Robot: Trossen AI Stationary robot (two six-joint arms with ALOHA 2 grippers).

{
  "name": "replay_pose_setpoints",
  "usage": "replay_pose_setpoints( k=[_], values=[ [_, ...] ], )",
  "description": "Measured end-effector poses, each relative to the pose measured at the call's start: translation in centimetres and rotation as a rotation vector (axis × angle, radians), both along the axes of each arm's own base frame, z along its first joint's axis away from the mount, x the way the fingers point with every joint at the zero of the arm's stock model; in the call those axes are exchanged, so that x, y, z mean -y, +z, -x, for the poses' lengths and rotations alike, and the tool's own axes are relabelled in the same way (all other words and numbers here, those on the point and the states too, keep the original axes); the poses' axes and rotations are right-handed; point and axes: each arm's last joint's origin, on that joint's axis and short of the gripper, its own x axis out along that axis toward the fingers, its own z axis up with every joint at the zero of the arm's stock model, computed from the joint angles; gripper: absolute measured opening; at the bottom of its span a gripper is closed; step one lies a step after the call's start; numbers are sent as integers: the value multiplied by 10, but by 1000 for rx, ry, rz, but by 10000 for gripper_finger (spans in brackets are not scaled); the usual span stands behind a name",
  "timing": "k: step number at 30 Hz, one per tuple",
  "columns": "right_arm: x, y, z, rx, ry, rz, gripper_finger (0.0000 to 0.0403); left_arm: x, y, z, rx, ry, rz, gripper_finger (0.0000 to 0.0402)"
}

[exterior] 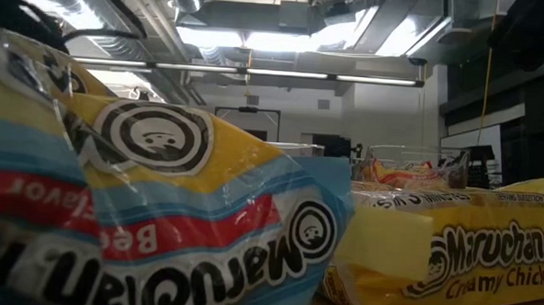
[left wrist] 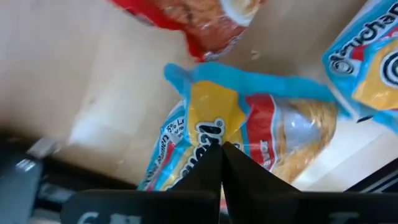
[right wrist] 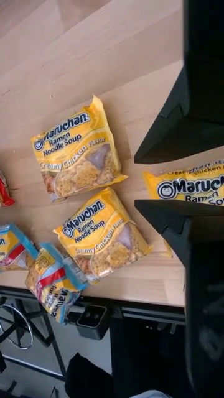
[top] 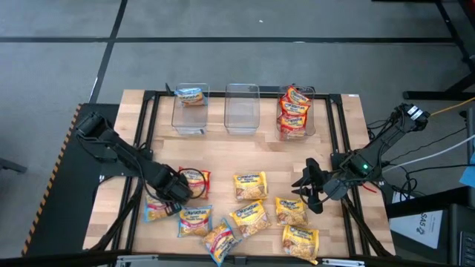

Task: Sort Maruchan noodles
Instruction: Put the blue noodle pack into the left transparent bin

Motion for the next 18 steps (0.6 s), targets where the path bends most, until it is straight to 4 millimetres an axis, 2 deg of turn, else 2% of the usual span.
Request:
replay_pose_setpoints(
  k=[12, 18],
  values=[
    [1, 0, 0, 9, -14, 12, 106, -4, 54, 0, -62, -10, -170, 0],
    [0, 0, 0, 9, -13, 11, 106, -10, 68, -2, -21, -16, -301, 0]
  ],
)
